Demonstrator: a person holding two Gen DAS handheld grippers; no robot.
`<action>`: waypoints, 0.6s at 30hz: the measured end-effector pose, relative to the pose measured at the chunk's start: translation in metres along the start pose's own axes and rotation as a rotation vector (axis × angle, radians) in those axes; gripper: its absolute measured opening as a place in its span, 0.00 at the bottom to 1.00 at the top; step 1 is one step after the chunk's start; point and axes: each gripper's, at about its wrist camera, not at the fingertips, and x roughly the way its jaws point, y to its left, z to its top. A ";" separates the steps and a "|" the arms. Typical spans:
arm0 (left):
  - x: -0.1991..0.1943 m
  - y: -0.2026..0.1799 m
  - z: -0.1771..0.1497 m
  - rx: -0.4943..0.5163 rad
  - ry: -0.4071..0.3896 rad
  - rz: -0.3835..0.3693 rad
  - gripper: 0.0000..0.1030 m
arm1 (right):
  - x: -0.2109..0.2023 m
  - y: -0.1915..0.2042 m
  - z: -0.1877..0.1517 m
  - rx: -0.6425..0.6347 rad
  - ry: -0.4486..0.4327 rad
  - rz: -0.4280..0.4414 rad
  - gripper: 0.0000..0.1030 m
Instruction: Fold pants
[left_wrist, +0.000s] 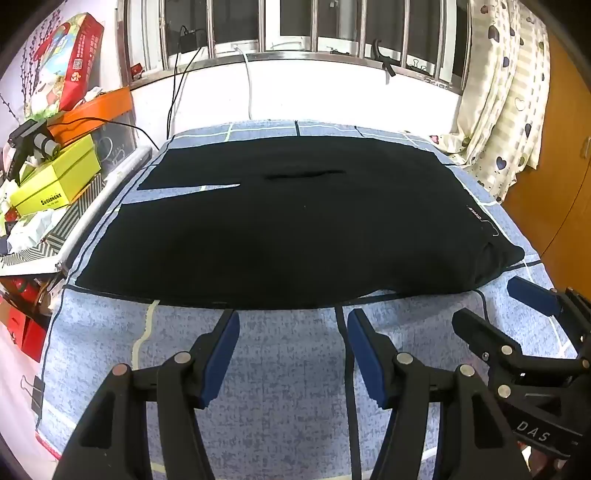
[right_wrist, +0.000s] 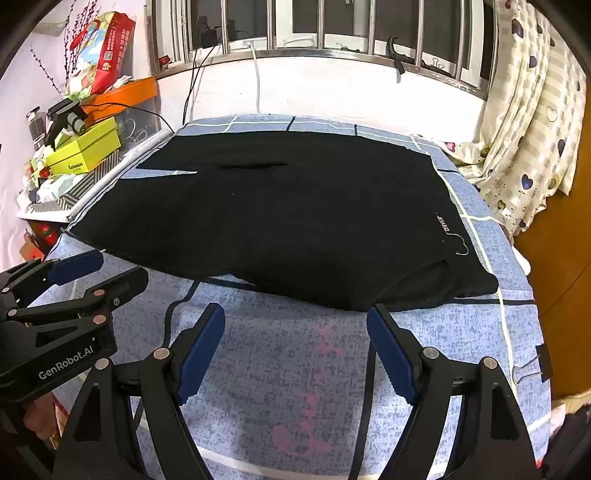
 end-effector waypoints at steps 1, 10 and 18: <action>0.000 0.000 0.000 -0.001 0.002 -0.002 0.62 | 0.000 0.000 0.000 -0.001 0.000 -0.001 0.77; 0.002 -0.003 -0.003 -0.001 0.007 0.014 0.62 | 0.000 0.002 0.000 -0.002 0.001 0.000 0.77; 0.006 0.008 -0.006 -0.005 0.013 0.012 0.61 | -0.001 0.002 0.000 -0.002 0.002 -0.003 0.77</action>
